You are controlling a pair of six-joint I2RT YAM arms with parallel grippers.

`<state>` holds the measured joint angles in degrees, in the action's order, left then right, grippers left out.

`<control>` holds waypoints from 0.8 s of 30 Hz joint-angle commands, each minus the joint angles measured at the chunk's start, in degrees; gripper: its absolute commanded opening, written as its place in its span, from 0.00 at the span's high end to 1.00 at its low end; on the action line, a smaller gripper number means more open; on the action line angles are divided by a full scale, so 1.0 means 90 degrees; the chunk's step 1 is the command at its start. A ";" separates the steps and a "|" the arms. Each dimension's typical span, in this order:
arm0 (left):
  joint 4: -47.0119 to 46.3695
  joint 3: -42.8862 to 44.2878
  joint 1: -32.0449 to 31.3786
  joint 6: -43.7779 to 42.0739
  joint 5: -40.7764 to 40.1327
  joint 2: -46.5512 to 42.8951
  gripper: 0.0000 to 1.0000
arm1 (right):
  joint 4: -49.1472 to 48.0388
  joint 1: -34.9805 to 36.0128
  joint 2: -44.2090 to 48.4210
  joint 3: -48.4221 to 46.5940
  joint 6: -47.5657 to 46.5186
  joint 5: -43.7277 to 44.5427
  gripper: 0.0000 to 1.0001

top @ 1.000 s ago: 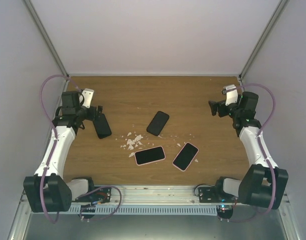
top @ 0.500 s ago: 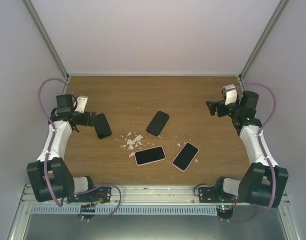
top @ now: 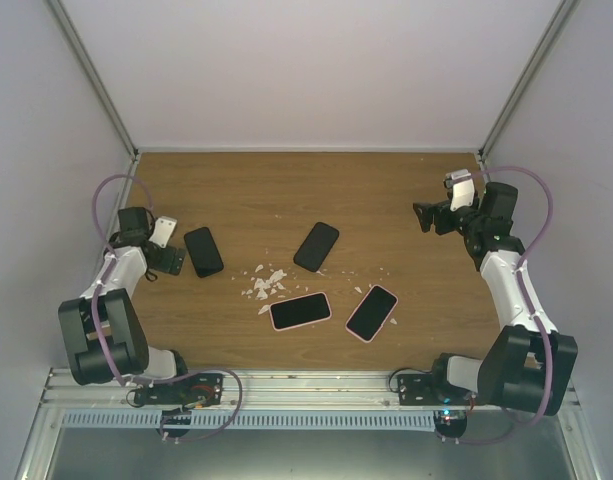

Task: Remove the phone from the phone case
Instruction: Pick up the phone at the center of the board.

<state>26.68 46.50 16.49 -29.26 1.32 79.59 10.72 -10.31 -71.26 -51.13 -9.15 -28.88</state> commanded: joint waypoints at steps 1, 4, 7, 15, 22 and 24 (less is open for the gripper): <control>-0.0615 -0.0227 -0.0019 -0.0255 -0.0408 0.0238 0.01 | 0.0040 -0.0047 -0.0104 -0.0200 0.0060 -0.0086 0.00; -0.0781 -0.0405 -0.0129 -0.0307 -0.0618 0.0367 0.01 | 0.0057 -0.0051 -0.0104 -0.0221 0.0094 -0.0101 0.01; -0.0921 -0.0554 -0.0256 -0.0320 -0.0633 0.0394 0.01 | 0.0061 -0.0051 -0.0090 -0.0232 0.0089 -0.0094 0.00; -0.1331 -0.0733 -0.1172 -0.0203 -0.0644 0.0501 0.01 | 0.0064 -0.0049 -0.0122 -0.0228 0.0119 -0.0096 0.00; -0.1624 0.0038 -0.2448 0.0139 -0.0729 0.1468 0.01 | 0.0183 -0.0055 -0.0249 -0.0400 0.0118 -0.0047 0.00; -0.1649 0.0303 -0.2743 0.0121 -0.0792 0.1766 0.01 | 0.0208 -0.0049 -0.0304 -0.0426 0.0102 -0.0035 0.01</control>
<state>15.64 45.54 -3.36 -29.50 -5.54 90.54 12.03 -10.31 -72.97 -53.12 -9.04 -28.88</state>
